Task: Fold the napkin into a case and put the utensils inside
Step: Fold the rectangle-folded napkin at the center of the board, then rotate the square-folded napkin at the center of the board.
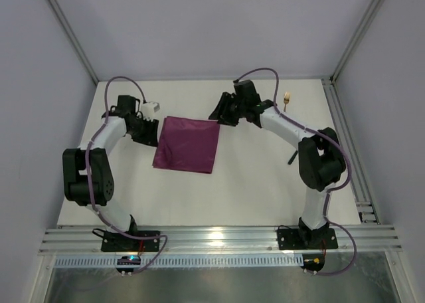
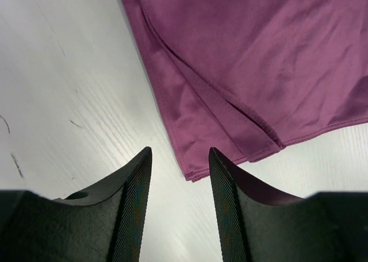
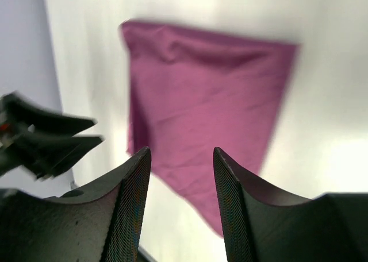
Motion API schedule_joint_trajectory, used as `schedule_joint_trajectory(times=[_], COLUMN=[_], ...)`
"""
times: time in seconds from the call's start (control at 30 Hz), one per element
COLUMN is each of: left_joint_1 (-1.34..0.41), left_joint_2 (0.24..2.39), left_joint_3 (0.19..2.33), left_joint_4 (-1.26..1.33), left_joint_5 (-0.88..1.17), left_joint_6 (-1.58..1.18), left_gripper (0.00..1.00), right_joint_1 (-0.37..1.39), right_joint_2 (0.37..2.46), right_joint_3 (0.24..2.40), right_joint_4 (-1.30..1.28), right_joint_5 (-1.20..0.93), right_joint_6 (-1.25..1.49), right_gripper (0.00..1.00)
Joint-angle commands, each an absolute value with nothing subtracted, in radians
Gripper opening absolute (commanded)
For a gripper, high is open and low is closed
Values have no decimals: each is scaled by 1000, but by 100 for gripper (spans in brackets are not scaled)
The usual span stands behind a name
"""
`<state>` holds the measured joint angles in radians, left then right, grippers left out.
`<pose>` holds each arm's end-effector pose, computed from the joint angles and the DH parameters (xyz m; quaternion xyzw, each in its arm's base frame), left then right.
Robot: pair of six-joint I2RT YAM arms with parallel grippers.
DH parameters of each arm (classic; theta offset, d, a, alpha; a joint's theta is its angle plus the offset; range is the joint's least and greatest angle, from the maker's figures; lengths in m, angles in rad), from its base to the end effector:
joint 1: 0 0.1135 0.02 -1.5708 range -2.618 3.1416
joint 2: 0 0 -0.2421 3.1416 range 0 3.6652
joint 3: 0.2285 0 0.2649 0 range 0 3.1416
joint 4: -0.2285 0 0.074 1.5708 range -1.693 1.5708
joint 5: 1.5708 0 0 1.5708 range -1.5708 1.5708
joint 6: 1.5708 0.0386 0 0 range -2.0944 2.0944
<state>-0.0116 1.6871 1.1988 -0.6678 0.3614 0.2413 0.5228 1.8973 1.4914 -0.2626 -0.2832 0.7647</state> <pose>0.3483 -0.0177 0.1851 0.1581 0.9503 -0.1515 0.2213 0.3807 0.2318 0.2272 0.0464 0.8919 0.3607 0.2690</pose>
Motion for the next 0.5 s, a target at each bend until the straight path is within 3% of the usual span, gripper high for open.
schedule_joint_trajectory(times=[0.0,0.07,0.1,0.17,0.3,0.47], left_joint_1=[-58,-93,-125,-153,-244,-290], left_joint_2=[1666,1692,1700,1717,1707,1726], left_joint_3=[1259,1278,1281,1284,1263,1239], left_joint_4=[-683,-689,-692,-703,-686,-646], left_joint_5=[344,307,301,288,197,74], left_joint_6=[222,222,224,224,227,235], left_gripper=[47,50,60,65,73,75], right_joint_1=[442,407,399,393,393,391], right_joint_2=[1956,2029,2055,2138,2218,2261], right_joint_3=[1482,1535,1552,1623,1671,1667], right_joint_4=[-284,-281,-270,-282,-267,-233], right_joint_5=[-314,-353,-366,-376,-365,-377], right_joint_6=[706,724,733,749,781,833], right_gripper=[51,51,51,51,51,50])
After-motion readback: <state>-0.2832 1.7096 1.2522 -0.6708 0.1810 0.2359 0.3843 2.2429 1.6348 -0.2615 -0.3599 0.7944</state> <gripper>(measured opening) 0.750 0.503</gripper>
